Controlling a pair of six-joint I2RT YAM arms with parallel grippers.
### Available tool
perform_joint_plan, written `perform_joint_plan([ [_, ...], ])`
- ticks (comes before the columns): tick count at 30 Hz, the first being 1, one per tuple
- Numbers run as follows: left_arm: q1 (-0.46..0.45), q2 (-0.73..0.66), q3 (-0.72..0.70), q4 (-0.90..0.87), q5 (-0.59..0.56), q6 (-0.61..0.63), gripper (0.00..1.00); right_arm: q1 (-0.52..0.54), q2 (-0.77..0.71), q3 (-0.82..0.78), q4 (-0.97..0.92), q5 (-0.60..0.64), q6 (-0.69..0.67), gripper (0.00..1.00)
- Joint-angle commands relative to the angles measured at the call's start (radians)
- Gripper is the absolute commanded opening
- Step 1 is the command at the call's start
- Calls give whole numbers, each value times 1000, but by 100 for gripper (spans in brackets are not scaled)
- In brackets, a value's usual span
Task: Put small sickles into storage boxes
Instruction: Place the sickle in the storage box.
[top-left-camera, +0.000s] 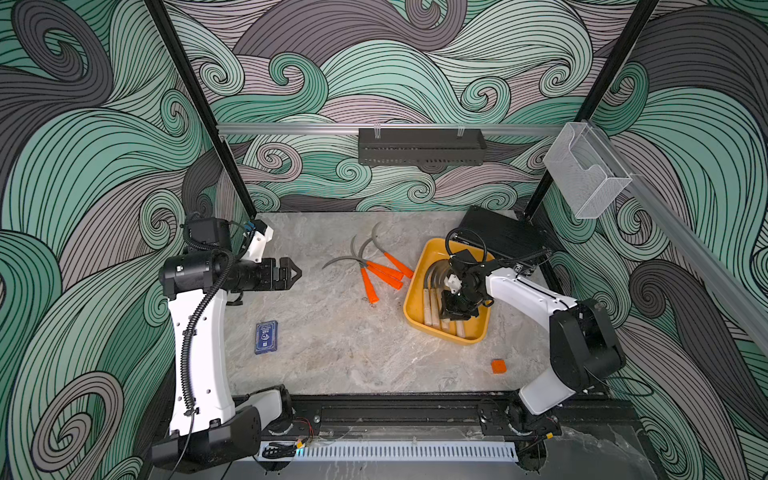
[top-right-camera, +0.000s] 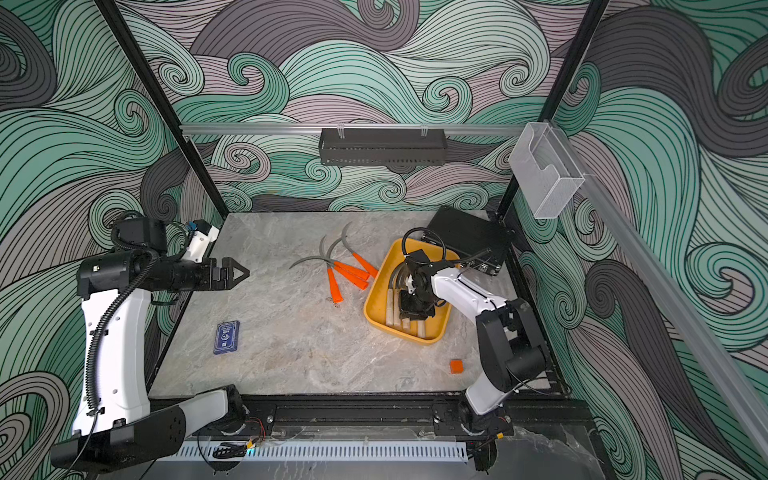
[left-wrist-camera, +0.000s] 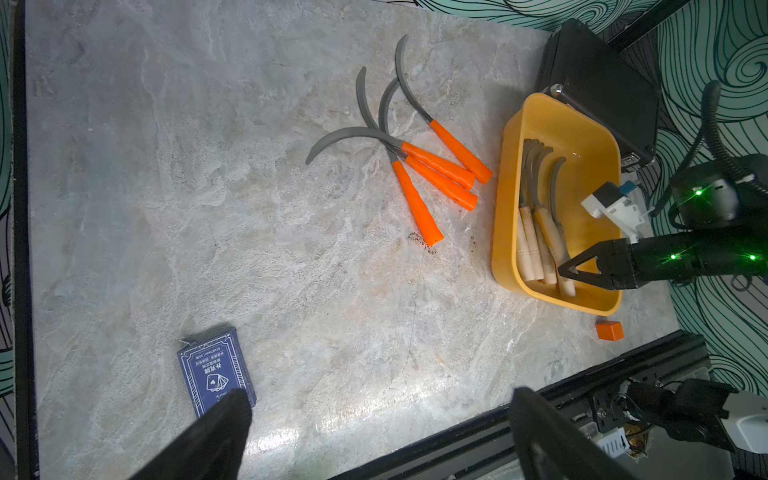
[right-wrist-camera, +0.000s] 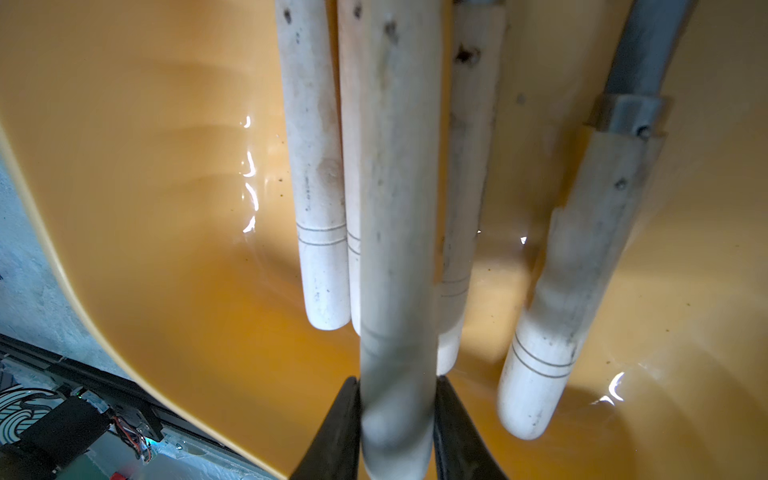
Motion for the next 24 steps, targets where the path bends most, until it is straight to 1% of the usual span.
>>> perform_joint_plan([
  [1, -6, -12, 3, -28, 0, 22, 97, 7, 8, -16, -25, 37, 17, 33],
  [7, -5, 4, 21, -37, 4, 21, 97, 9, -17, -29, -34, 76, 24, 38],
  [16, -5, 56, 100, -66, 9, 22, 97, 9, -135, 30, -56, 111, 65, 39],
  [21, -5, 78, 154, -78, -2, 21, 97, 20, -231, 40, -51, 77, 119, 39],
  [24, -5, 90, 182, -78, -14, 12, 97, 45, -310, 15, -34, 37, 161, 39],
])
